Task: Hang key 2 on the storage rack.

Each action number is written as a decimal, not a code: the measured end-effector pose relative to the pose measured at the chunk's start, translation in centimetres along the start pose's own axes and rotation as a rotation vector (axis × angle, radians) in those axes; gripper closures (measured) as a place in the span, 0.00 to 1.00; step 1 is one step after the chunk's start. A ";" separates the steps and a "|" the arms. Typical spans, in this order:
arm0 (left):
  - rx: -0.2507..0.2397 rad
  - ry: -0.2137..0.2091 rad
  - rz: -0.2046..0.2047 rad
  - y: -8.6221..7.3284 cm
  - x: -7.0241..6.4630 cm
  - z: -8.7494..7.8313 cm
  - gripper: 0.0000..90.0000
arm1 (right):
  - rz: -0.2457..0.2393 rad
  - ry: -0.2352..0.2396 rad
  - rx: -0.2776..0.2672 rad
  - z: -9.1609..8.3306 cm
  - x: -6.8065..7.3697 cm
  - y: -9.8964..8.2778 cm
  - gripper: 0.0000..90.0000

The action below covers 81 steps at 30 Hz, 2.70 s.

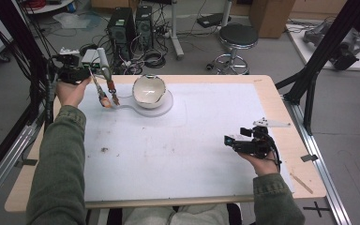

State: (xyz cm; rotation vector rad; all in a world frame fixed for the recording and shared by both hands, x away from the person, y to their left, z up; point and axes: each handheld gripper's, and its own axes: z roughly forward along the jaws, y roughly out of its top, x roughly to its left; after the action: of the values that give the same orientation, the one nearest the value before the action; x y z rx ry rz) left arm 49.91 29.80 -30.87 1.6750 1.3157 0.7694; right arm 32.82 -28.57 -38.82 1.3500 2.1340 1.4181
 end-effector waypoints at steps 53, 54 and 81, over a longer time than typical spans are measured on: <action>0.038 -0.106 -0.046 -0.3 -0.6 -2.2 0.02 | 0.003 -0.014 -0.008 0.1 -0.2 0.0 0.11; 0.038 -0.104 -0.047 -0.5 -0.5 -2.3 0.02 | 0.002 -0.017 -0.008 0.1 -0.2 0.0 0.11; -0.023 -0.129 -0.081 -4.3 -1.4 -5.7 0.02 | 0.006 -0.041 -0.021 -0.2 -0.3 -0.2 0.11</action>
State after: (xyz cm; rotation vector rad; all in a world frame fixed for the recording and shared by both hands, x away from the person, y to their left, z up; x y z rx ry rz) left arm 42.71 30.19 -32.04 1.6150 1.2717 0.6167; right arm 32.75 -28.96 -38.94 1.3670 2.0854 1.3982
